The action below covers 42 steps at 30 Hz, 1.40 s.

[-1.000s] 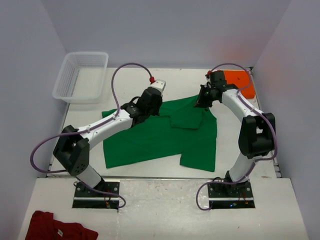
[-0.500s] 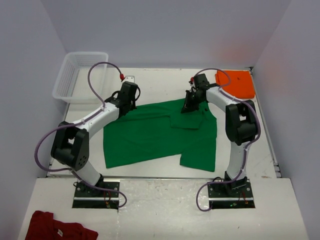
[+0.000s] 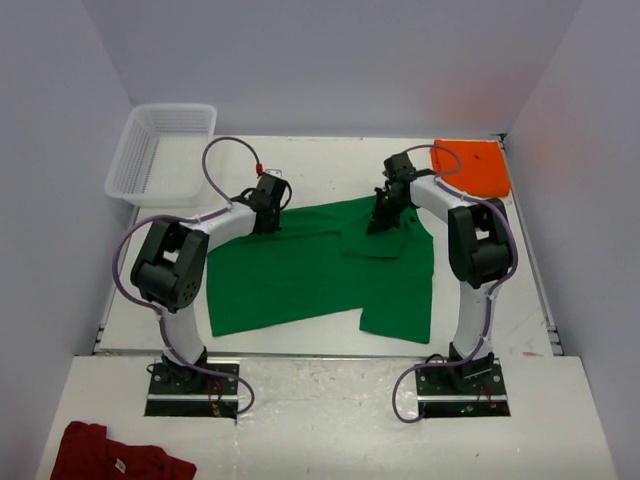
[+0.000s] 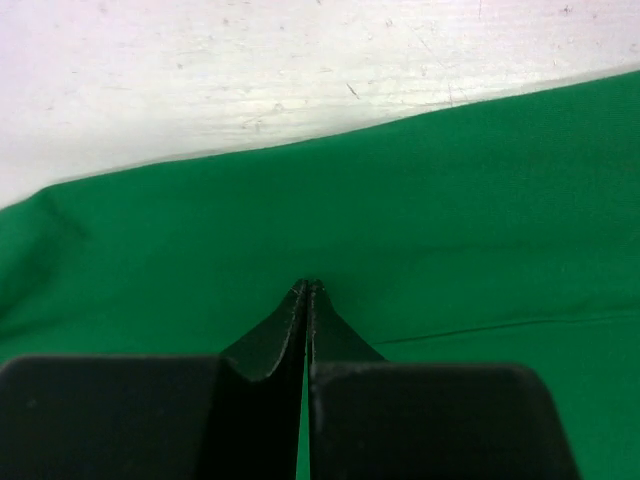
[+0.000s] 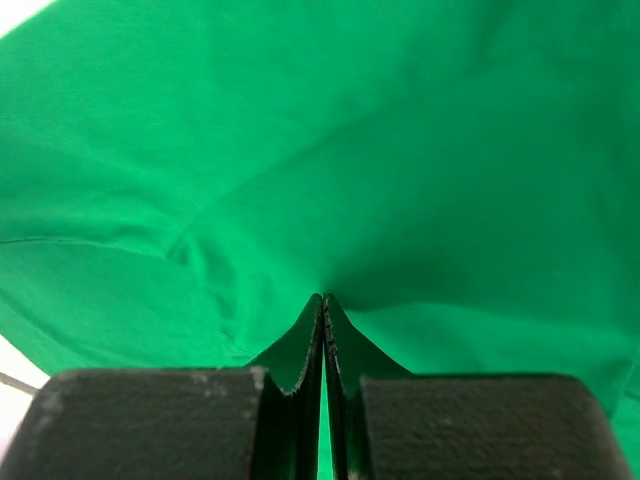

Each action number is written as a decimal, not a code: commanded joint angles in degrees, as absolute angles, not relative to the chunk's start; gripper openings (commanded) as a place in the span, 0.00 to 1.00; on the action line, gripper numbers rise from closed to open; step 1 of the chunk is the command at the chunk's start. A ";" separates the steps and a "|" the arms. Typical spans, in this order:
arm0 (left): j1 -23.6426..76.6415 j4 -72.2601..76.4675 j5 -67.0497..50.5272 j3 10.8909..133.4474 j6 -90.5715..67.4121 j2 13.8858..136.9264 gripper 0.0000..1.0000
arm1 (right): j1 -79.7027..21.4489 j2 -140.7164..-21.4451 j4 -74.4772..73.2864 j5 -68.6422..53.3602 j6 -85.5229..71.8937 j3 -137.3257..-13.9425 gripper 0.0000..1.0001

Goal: Fold and stack the t-shirts
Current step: Fold the flattened tshirt in 1/3 of the way

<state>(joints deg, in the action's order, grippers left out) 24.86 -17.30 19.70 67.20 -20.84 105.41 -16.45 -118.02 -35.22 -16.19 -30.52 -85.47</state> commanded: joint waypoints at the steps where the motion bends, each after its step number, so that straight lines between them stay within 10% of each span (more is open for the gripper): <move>1: 24.70 -15.29 17.32 70.58 -19.60 107.13 0.00 | -16.70 -118.74 -39.36 -12.04 -34.27 -85.34 0.00; 42: 36.83 -16.35 7.82 76.64 -22.24 118.56 0.00 | -15.12 -103.98 -49.13 2.20 -53.61 -72.52 0.00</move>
<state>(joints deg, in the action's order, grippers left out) 36.40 -13.63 11.66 77.14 -20.49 116.62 -15.75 -107.87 -47.81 0.05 -50.83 -73.89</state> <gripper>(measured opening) 0.002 0.003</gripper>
